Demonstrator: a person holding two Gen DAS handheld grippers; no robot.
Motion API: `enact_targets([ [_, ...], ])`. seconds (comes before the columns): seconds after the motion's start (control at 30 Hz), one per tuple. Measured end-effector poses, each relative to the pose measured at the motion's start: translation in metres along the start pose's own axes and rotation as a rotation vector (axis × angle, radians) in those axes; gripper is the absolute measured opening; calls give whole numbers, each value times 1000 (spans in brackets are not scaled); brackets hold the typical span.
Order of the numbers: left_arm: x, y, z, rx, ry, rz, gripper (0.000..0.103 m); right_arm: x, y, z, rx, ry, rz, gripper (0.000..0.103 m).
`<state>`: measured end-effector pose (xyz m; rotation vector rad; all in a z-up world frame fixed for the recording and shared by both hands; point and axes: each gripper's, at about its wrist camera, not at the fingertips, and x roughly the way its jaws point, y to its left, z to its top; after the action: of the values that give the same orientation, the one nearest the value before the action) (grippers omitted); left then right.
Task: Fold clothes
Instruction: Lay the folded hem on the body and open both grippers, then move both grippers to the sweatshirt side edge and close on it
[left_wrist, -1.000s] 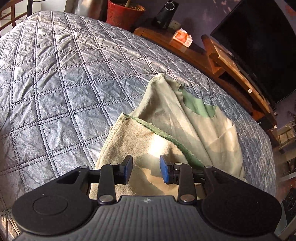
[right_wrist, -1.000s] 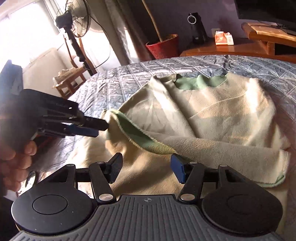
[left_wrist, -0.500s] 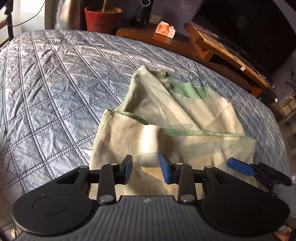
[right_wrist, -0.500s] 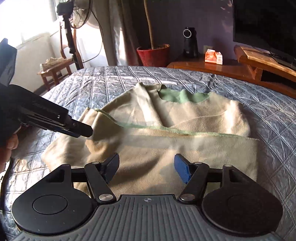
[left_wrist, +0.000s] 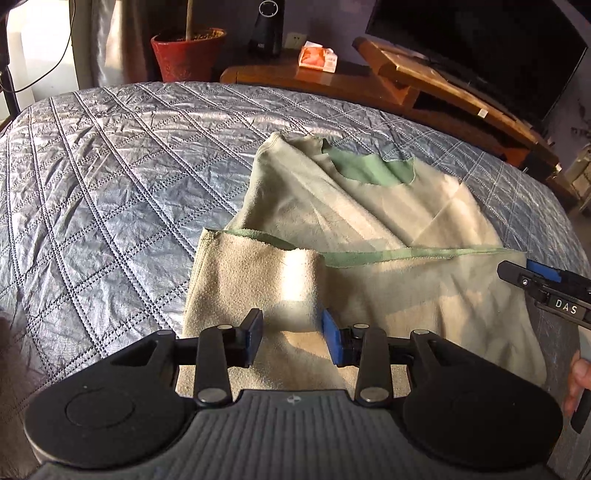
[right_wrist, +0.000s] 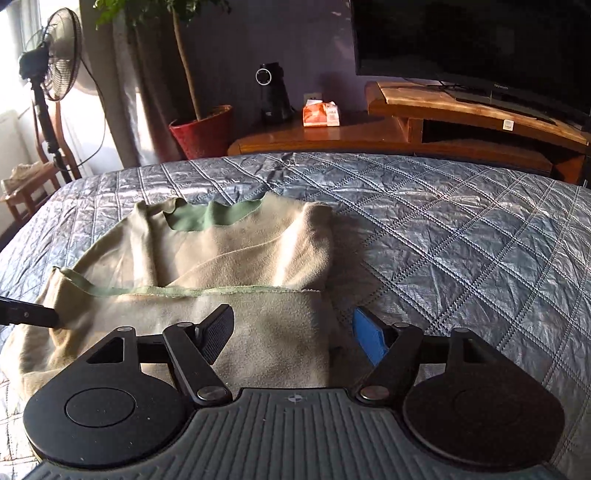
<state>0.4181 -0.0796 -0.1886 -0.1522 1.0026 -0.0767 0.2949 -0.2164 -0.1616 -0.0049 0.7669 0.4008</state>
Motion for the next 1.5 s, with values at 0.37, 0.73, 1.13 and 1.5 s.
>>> enact_targets([
  [0.37,29,-14,8,127,-39,113,46,15,-10,-6,-25,23,-100,31],
  [0.73,13,42,37,-26,-128,247,45,3,-25,2,23,55,-96,54],
  [1.13,-32,37,-1,410,-175,147,48,-97,-5,-57,-165,20,76,79],
  [1.5,-49,2,-52,980,-223,89,50,-100,49,-90,-811,61,38,81],
])
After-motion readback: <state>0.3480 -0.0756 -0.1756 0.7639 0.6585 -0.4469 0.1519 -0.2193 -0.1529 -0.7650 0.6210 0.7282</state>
